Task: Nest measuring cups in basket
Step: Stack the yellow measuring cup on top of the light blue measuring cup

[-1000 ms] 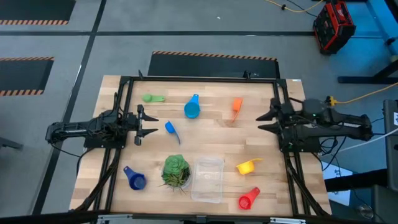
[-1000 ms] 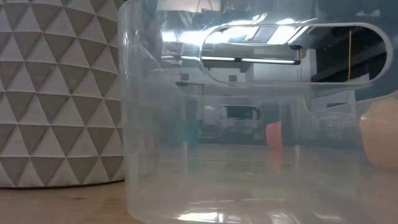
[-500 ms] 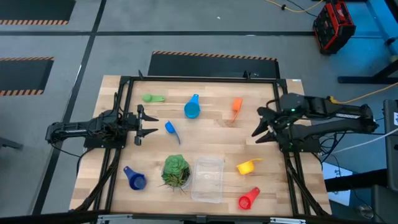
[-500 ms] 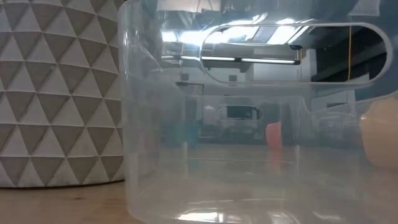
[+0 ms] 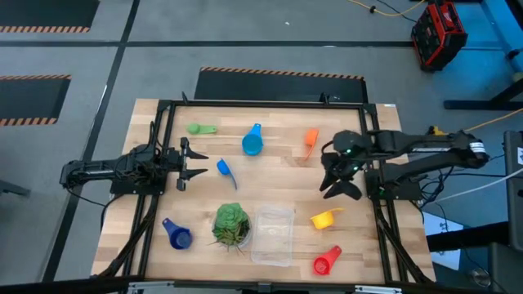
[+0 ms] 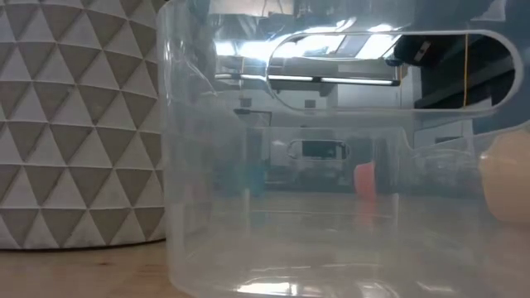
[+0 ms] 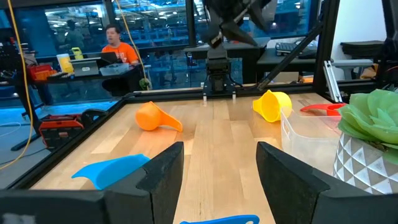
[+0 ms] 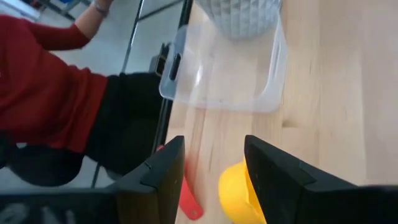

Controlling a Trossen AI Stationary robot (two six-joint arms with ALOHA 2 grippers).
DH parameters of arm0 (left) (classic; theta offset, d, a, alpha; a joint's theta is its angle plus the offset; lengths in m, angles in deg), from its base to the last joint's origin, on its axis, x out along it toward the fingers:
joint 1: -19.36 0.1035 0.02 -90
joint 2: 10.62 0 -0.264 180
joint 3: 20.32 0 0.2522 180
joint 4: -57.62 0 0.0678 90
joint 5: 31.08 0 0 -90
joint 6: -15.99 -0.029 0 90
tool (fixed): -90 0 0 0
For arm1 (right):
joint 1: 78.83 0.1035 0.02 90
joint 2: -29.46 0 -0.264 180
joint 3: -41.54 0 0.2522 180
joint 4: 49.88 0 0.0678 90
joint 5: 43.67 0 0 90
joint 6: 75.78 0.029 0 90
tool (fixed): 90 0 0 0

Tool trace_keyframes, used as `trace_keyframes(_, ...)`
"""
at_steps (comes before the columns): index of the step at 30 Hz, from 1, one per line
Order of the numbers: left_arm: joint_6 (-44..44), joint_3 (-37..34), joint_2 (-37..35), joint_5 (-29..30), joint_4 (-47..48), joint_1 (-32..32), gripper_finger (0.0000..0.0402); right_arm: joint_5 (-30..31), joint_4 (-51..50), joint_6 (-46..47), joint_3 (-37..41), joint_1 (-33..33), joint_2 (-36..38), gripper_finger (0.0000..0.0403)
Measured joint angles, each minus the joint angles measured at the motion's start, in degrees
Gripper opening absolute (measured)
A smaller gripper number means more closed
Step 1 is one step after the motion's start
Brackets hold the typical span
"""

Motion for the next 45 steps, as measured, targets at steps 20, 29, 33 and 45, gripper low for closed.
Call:
trace_keyframes(20,0.01,-0.01,-0.01,-0.01,-0.01,0.01,0.0195,-3.03,0.09,-3.20,0.00,2.43,-17.43,0.0173)
trace_keyframes(29,0.02,-0.01,0.01,0.00,0.00,0.01,0.0195,-3.13,-0.05,-3.80,0.00,2.43,-22.36,0.0173)
trace_keyframes(33,0.02,0.01,-0.01,-0.02,0.00,0.01,0.0195,-6.63,-0.31,-4.80,0.00,2.43,-24.68,0.0173)
trace_keyframes(45,0.02,-0.01,-0.01,-0.02,-0.02,-0.01,0.0195,-8.54,-0.47,-7.20,0.02,2.43,-30.64,0.0173)
